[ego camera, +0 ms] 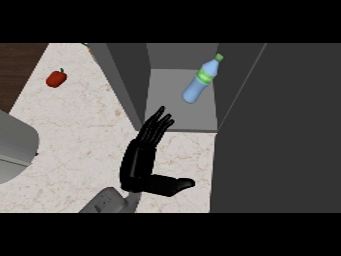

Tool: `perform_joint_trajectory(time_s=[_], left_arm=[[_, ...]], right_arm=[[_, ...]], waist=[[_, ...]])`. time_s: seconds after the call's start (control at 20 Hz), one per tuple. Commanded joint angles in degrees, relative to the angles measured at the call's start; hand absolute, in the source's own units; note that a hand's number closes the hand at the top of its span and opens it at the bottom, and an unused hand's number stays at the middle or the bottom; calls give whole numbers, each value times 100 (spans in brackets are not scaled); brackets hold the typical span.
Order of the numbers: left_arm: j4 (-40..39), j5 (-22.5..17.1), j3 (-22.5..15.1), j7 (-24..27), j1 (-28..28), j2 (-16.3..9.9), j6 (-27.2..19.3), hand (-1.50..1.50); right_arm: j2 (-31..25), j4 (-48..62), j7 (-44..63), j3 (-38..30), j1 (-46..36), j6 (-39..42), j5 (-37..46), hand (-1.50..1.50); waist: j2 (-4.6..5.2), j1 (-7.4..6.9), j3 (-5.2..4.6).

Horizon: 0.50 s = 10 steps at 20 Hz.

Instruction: Pick up the bottled water, place it into the cabinet and close the cabinet

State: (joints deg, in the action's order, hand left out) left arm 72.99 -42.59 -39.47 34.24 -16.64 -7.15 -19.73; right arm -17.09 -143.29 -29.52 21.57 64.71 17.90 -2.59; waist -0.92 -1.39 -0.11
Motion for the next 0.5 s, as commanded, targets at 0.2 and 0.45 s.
perform_joint_trajectory(time_s=[0.2,0.45], left_arm=[[1681,-126,5,267,1620,-1265,360,-150],[1951,-68,51,620,2191,-1916,860,-150]], right_arm=[[-959,-802,362,52,-102,508,812,150],[-1528,-877,358,212,-762,906,1393,150]], waist=[[16,-187,-12],[-11,-168,-31]])
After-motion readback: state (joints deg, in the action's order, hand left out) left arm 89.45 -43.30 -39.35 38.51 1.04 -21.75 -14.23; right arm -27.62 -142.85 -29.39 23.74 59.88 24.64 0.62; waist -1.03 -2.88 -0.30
